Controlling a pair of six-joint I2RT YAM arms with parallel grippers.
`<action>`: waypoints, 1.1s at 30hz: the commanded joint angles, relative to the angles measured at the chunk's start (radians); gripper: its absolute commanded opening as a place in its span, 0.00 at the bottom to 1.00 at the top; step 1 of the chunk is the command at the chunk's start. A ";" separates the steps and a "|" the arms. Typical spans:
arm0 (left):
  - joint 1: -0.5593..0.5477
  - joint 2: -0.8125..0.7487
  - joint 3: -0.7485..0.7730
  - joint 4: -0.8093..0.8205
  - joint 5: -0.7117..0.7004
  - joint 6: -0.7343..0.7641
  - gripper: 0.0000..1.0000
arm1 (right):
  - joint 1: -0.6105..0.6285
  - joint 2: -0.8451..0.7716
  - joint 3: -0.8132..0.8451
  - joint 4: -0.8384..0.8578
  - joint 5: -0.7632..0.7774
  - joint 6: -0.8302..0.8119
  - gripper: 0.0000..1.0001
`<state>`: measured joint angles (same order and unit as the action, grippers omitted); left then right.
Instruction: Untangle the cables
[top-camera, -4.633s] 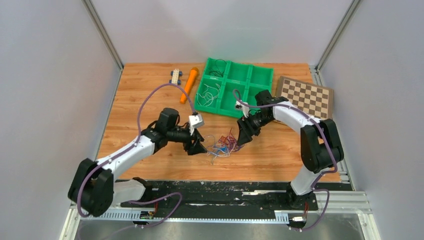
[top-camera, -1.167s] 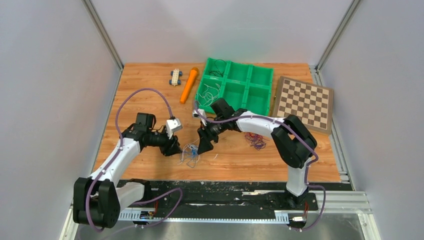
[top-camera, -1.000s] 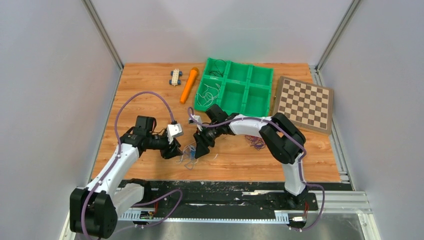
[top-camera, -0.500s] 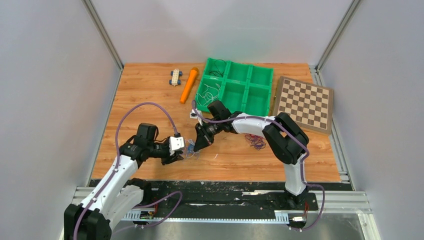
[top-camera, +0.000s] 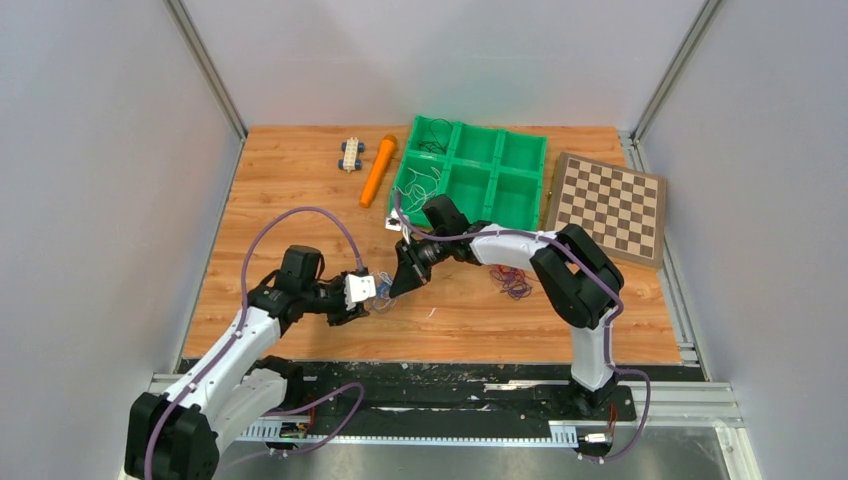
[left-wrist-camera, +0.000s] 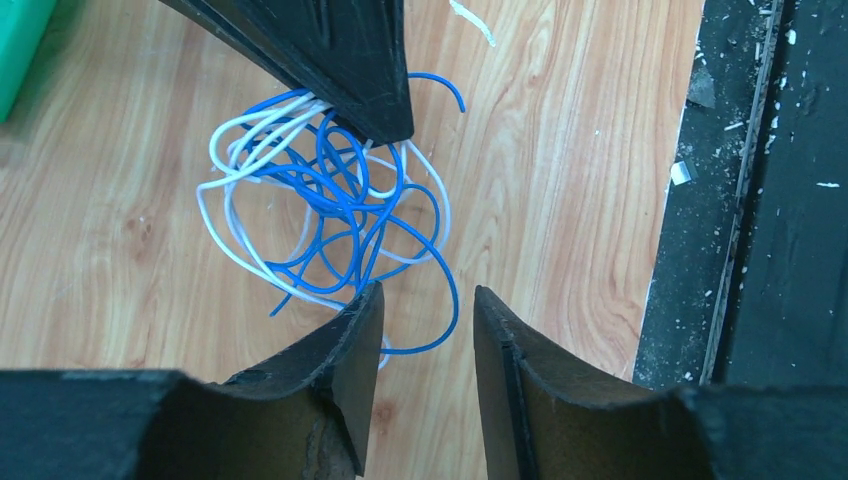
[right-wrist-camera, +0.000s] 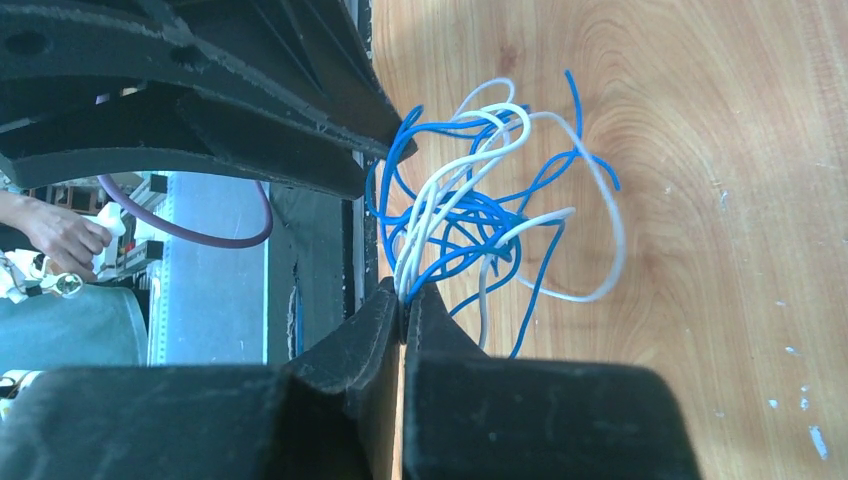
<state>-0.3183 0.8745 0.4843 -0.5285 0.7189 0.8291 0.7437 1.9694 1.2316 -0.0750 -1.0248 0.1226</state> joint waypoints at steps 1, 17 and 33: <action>-0.010 0.012 -0.013 0.050 -0.005 0.035 0.48 | 0.004 -0.042 -0.009 0.047 -0.043 0.008 0.00; -0.059 -0.032 0.210 -0.022 -0.013 -0.232 0.00 | -0.067 -0.046 -0.007 -0.034 0.093 -0.043 0.00; 0.084 0.017 0.847 0.226 -0.018 -0.802 0.00 | -0.109 0.036 -0.029 -0.181 0.235 -0.177 0.06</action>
<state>-0.2935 0.8326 1.1877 -0.4507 0.7052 0.1993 0.6281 1.9972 1.2224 -0.2310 -0.8185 0.0032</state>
